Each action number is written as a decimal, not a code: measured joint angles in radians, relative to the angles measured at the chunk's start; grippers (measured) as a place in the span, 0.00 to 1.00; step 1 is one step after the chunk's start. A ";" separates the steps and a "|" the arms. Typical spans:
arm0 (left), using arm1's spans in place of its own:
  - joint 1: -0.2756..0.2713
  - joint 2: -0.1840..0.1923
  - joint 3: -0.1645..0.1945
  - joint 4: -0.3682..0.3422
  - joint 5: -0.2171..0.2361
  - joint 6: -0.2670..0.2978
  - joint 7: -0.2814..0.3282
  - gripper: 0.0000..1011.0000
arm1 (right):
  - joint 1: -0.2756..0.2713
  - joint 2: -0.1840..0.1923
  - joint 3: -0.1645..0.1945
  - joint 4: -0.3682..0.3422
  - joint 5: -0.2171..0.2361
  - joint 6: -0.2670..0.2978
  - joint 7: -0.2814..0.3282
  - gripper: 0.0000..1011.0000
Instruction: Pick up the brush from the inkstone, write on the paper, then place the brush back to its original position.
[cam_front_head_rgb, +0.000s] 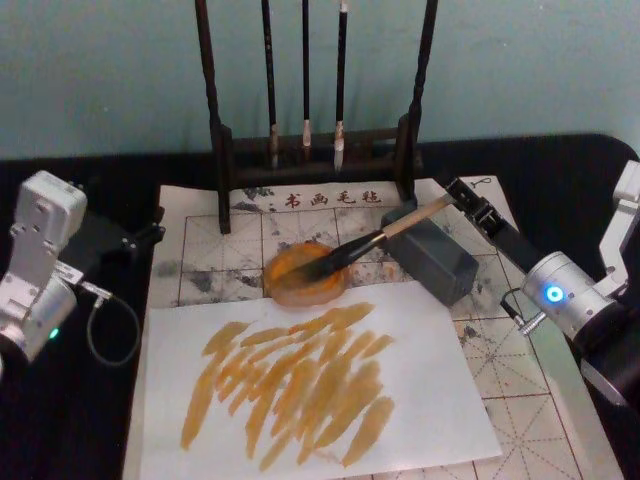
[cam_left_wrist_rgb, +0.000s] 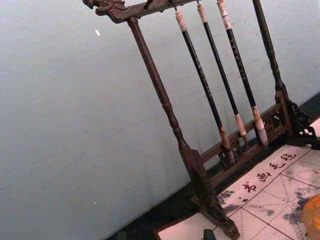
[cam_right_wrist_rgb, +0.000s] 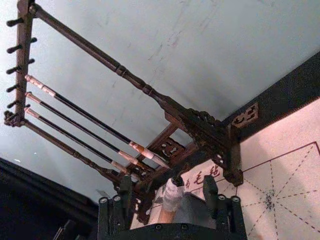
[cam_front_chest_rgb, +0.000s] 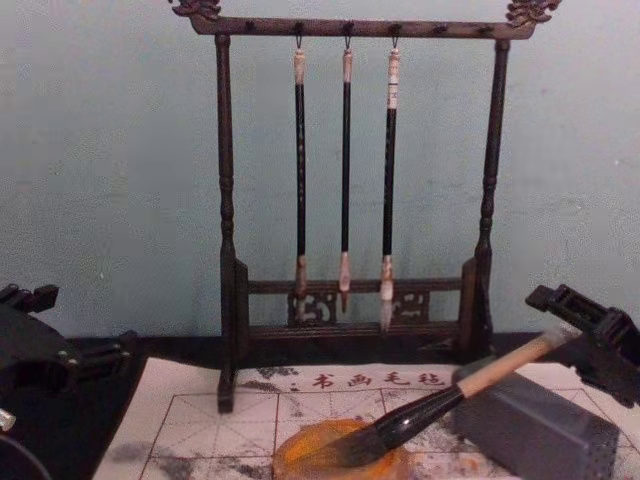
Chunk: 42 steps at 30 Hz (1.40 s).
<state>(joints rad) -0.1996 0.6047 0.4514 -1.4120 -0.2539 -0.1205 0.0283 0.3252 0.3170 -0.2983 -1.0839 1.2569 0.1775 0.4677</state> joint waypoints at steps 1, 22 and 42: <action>0.000 0.000 0.000 0.000 0.000 0.000 0.000 0.99 | 0.000 0.000 0.000 0.000 0.000 0.000 0.000 0.91; 0.000 0.000 0.000 0.000 0.000 0.000 0.000 0.99 | 0.000 0.000 0.000 0.000 0.000 0.000 0.000 0.28; 0.000 0.000 0.000 0.000 0.000 0.000 0.000 0.99 | 0.000 0.000 0.000 0.000 0.000 0.000 0.000 0.20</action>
<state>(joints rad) -0.1995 0.6047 0.4514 -1.4120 -0.2539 -0.1205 0.0283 0.3252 0.3170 -0.2984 -1.0839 1.2570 0.1775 0.4677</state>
